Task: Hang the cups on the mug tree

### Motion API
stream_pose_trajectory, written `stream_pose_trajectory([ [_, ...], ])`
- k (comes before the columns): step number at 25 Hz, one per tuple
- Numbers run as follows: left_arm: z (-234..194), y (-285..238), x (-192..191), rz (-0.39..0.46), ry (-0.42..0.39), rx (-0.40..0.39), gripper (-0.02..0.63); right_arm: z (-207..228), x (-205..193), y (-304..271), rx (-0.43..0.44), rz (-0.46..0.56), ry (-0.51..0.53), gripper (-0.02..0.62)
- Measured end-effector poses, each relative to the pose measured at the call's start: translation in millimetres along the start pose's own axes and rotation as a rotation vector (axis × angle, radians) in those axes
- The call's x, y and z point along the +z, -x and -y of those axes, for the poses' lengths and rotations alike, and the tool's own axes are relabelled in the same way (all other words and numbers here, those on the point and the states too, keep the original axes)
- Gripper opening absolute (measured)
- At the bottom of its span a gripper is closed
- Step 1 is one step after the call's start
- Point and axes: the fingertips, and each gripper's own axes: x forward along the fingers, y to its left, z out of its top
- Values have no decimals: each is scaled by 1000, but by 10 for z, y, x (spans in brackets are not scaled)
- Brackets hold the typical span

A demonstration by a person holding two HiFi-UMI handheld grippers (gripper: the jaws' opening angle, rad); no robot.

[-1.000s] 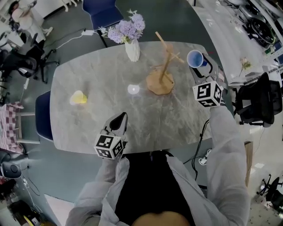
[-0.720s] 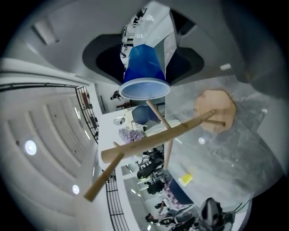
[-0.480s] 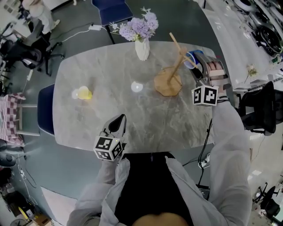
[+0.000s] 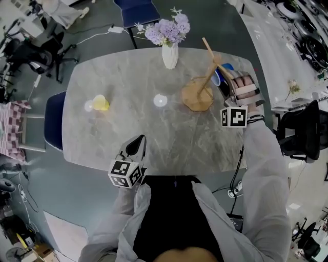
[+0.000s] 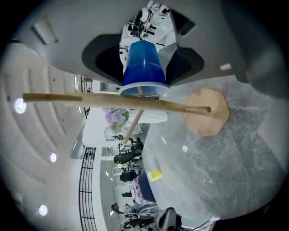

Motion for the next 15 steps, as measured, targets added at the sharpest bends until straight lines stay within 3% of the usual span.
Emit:
stream_pose_trajectory([
  [5, -4, 67, -1, 19, 15, 14, 0, -34, 8, 24, -6, -5, -29, 310],
  [11, 41, 129, -11, 30, 15, 25, 0, -47, 24, 152, -5, 4, -134, 390],
  [15, 131, 189, -14, 46, 11, 32, 0, -53, -5, 378, -29, -15, -187, 393],
])
